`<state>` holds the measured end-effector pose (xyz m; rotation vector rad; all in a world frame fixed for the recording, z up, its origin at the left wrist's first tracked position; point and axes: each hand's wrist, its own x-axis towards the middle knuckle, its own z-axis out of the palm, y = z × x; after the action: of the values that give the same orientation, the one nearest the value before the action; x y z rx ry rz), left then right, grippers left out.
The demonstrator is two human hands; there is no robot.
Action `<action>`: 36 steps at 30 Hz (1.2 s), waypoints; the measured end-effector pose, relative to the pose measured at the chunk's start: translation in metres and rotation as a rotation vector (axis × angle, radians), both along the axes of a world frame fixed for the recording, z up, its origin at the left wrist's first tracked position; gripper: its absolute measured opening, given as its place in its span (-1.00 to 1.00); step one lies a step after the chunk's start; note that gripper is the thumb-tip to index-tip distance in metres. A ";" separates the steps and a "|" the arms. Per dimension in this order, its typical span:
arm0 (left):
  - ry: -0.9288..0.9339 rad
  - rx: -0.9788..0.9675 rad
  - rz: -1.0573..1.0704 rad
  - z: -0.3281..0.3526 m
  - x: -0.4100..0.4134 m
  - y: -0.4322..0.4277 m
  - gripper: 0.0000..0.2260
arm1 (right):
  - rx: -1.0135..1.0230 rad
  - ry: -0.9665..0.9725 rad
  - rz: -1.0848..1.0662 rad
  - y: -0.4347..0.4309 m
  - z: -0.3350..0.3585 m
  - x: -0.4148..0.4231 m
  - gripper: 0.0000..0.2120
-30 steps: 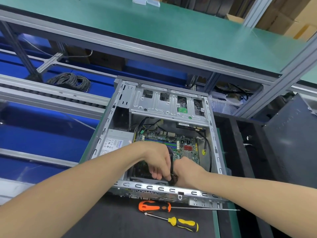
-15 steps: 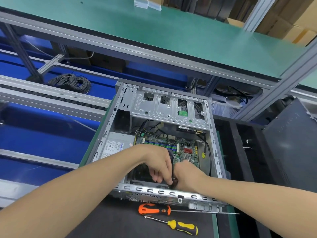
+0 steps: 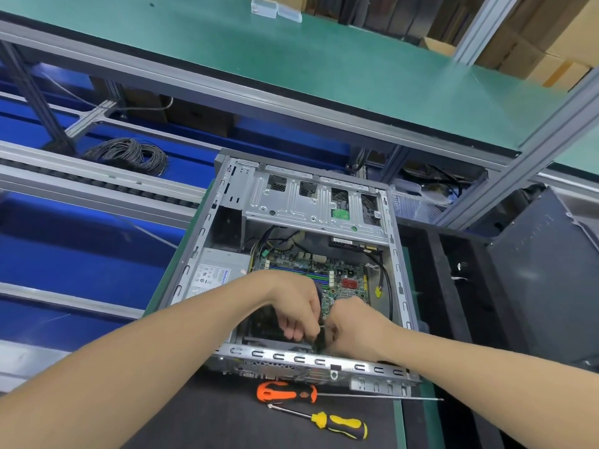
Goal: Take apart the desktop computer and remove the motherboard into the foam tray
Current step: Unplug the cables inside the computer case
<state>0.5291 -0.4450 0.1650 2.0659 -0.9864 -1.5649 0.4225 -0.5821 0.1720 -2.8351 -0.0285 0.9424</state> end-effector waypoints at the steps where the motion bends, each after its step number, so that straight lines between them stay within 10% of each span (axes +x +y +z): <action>1: -0.006 0.005 -0.009 0.002 0.001 0.001 -0.90 | 0.041 -0.035 -0.026 0.002 0.004 0.001 -0.93; 18: -0.465 -0.435 0.589 0.058 -0.044 0.017 -0.79 | 0.549 -0.551 -0.345 0.011 0.083 -0.016 -0.92; 30: -0.550 -0.868 1.165 0.061 -0.183 0.080 -0.79 | 0.875 -0.409 -0.255 0.037 0.081 -0.129 -0.86; 36: -0.607 -0.338 1.073 -0.023 -0.224 0.106 -0.82 | 0.452 -0.443 0.021 0.053 0.031 -0.153 -0.79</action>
<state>0.3046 -0.3386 0.1418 2.2123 -0.1329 -0.2254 0.2699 -0.5295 0.2033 -2.5505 -0.2830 0.2457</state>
